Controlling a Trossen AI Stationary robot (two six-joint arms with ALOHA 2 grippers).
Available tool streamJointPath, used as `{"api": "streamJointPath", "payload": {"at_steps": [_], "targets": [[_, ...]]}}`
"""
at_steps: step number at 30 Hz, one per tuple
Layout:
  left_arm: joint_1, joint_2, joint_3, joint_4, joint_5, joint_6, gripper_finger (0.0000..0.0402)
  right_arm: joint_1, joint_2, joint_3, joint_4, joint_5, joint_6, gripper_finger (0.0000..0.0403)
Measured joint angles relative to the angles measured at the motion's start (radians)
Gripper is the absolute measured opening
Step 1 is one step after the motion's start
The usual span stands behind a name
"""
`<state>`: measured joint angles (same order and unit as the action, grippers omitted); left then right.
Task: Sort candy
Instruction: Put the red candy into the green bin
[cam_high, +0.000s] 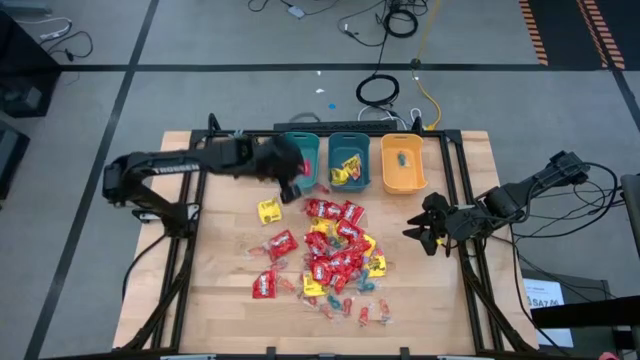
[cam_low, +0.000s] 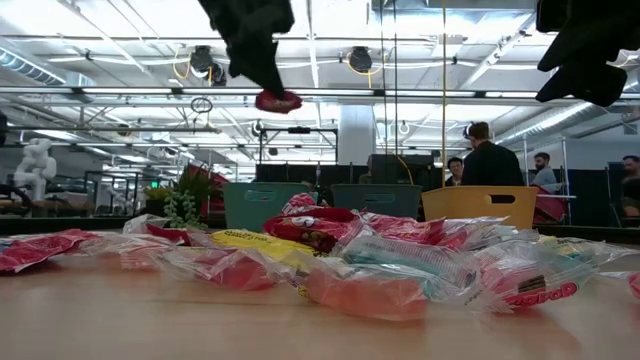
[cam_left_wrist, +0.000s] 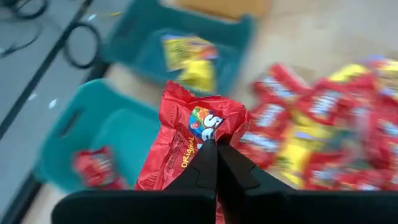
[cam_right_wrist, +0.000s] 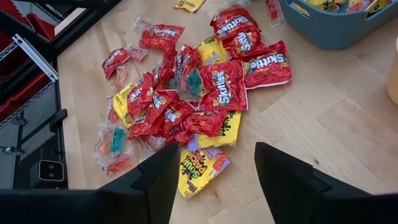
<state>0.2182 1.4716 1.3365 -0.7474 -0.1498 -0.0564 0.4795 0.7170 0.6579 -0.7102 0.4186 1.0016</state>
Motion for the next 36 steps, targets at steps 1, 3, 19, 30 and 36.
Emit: {"api": "streamJointPath", "payload": {"at_steps": [1, 3, 19, 30, 36], "targets": [[0.034, 0.000, 0.000, 0.002, 0.005, 0.016, 0.0002, 0.000, 0.001, 0.000, 0.000, 0.000, 0.000, 0.0199], [0.104, 0.001, 0.000, 0.005, 0.040, 0.055, 0.0002, 0.000, 0.001, 0.000, -0.002, 0.000, 0.000, 0.0199], [0.405, 0.154, 0.000, 0.157, 0.287, 0.202, 0.0015, 0.000, 0.002, 0.000, -0.027, 0.002, 0.009, 0.0199], [0.404, 0.171, 0.000, 0.165, 0.280, 0.248, 0.0100, 0.000, 0.002, 0.000, -0.021, 0.005, 0.038, 0.0199], [0.404, 0.171, 0.000, 0.164, 0.269, 0.249, 0.0113, 0.000, 0.002, 0.000, -0.021, 0.005, 0.038, 0.0199]]}}
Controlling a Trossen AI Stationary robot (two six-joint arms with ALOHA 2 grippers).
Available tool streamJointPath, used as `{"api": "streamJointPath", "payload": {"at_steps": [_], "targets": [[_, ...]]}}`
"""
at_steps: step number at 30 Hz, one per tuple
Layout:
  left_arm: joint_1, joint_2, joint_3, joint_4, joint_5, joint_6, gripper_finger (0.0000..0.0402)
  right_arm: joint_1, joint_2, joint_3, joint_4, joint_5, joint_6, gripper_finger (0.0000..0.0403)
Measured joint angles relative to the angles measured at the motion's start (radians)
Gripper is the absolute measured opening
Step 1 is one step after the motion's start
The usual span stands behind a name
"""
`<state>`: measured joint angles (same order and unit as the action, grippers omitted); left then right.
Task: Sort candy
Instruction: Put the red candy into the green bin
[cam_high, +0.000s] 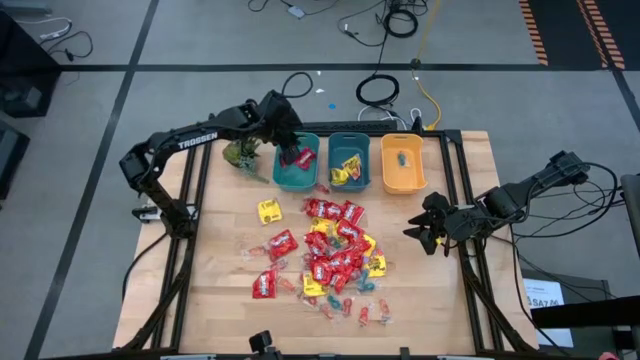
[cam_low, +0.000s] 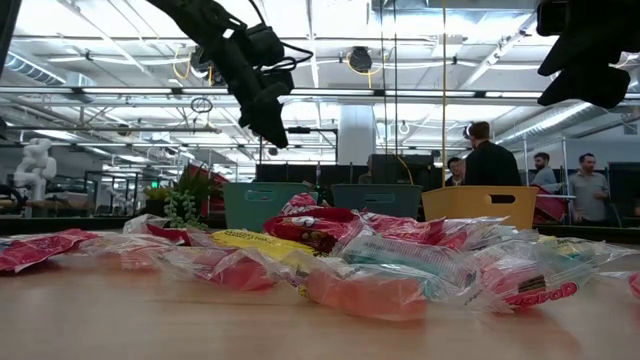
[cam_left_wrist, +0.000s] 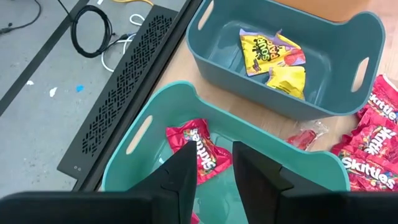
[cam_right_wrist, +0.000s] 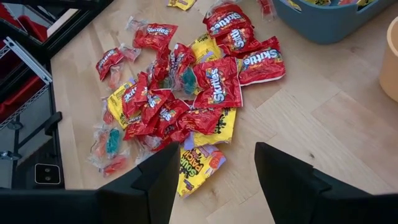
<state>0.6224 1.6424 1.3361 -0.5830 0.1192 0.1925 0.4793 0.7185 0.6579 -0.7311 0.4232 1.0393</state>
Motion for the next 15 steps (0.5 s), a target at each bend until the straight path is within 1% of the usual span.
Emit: {"api": "streamJointPath", "payload": {"at_steps": [6, 15], "targets": [[-0.001, 0.000, 0.000, 0.000, -0.005, 0.000, 0.0114, 0.000, 0.000, 0.000, 0.000, 0.000, 0.000, 0.0199], [-0.039, 0.000, 0.000, -0.002, -0.005, -0.003, 0.0114, 0.000, 0.000, 0.000, 0.000, 0.000, 0.000, 0.0199]]}}
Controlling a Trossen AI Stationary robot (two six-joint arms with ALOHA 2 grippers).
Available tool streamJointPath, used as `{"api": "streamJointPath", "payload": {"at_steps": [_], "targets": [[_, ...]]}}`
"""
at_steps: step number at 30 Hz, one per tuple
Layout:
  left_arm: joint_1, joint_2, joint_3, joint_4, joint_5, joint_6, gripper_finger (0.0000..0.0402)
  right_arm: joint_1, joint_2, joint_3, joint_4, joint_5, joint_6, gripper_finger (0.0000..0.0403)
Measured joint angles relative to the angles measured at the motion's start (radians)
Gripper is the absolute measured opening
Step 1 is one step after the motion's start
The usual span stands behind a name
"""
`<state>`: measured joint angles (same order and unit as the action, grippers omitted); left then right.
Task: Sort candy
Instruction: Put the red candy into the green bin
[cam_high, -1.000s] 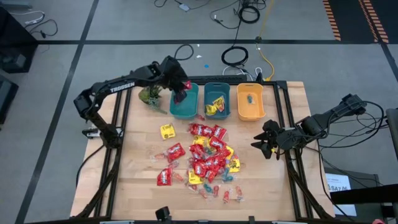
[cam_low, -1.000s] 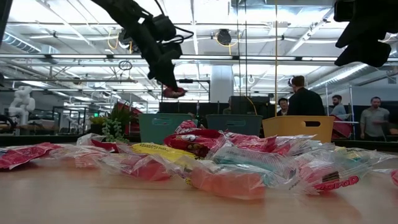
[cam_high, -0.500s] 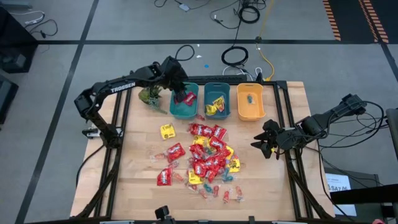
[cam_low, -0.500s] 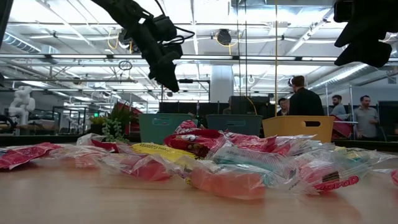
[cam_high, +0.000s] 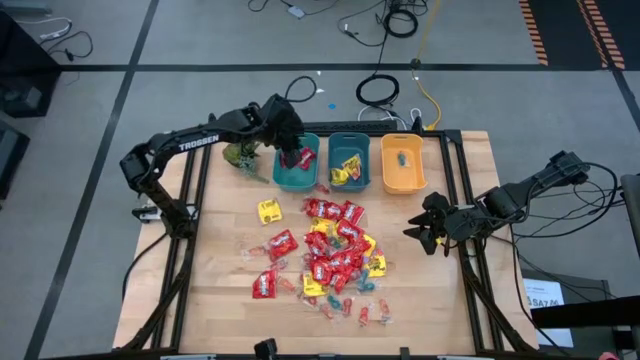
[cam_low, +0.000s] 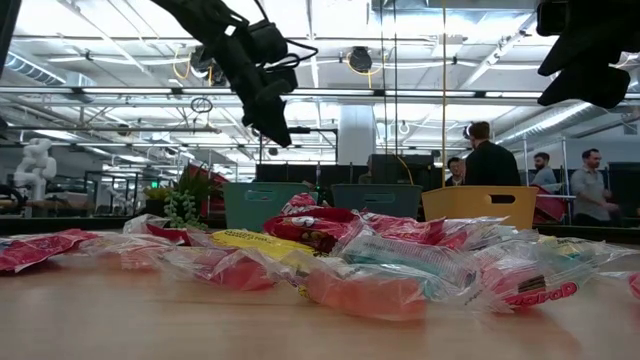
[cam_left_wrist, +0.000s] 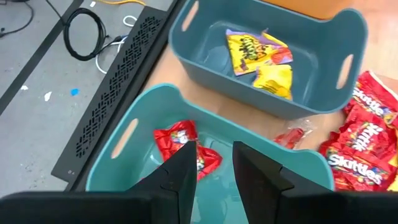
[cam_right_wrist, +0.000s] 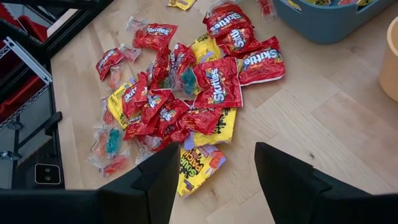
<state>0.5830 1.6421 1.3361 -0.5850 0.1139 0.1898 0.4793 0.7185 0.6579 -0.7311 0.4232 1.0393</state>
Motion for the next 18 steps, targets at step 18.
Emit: {"api": "streamJointPath", "payload": {"at_steps": [18], "targets": [[-0.259, -0.026, 0.000, -0.257, -0.005, -0.275, 0.0114, 0.000, 0.000, 0.000, 0.001, -0.004, -0.007, 0.0199]]}}
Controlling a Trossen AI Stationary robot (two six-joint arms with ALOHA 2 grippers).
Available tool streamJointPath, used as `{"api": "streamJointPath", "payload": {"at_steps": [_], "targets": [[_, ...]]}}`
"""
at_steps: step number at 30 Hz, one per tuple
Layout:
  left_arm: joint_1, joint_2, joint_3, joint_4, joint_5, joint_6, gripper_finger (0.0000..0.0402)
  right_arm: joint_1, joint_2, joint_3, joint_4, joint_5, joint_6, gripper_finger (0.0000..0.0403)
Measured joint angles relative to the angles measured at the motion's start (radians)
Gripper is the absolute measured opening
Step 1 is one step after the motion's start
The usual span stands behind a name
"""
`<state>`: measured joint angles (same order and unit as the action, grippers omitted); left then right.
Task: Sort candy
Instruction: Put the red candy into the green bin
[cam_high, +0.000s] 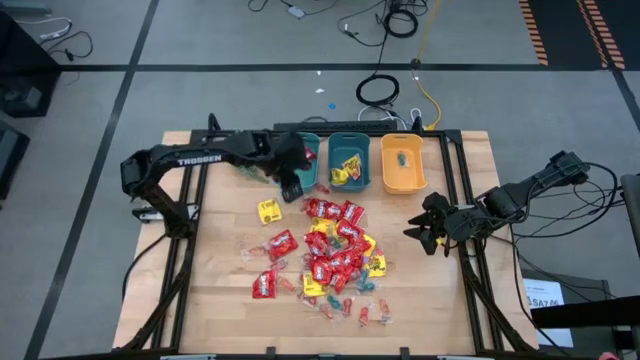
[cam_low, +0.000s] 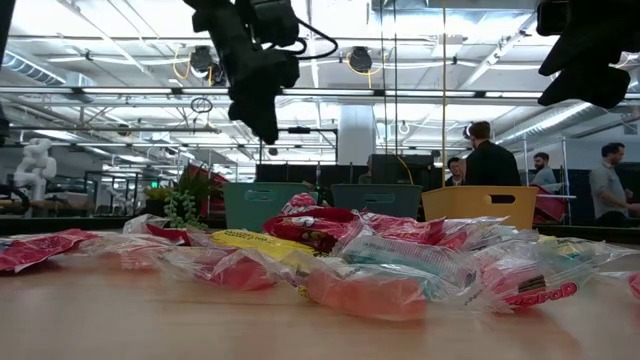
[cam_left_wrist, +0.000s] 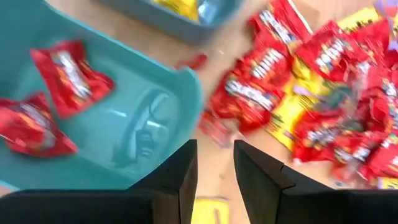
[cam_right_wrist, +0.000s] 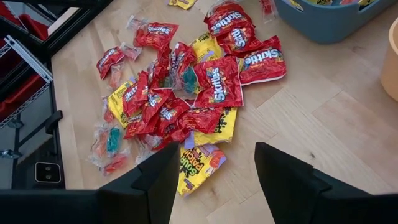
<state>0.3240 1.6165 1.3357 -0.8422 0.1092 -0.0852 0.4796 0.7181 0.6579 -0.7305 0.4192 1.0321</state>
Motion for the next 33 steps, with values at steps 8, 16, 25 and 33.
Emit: {"api": "streamJointPath", "payload": {"at_steps": [8, 16, 25, 33], "targets": [[-0.209, 0.000, -0.133, 0.054, -0.084, -0.247, 0.0114, 0.000, 0.000, 0.000, 0.000, -0.002, -0.008, 0.0199], [-0.393, 0.000, -0.255, 0.129, -0.179, -0.535, 0.0114, 0.000, 0.000, 0.000, -0.001, -0.002, -0.008, 0.0199], [-0.511, 0.017, -0.359, 0.260, -0.246, -0.722, 0.0114, 0.000, 0.000, 0.000, -0.001, -0.004, -0.008, 0.0199], [-0.530, 0.116, -0.421, 0.353, -0.260, -0.695, 0.0110, 0.000, 0.000, 0.000, -0.001, -0.007, -0.008, 0.0199]]}}
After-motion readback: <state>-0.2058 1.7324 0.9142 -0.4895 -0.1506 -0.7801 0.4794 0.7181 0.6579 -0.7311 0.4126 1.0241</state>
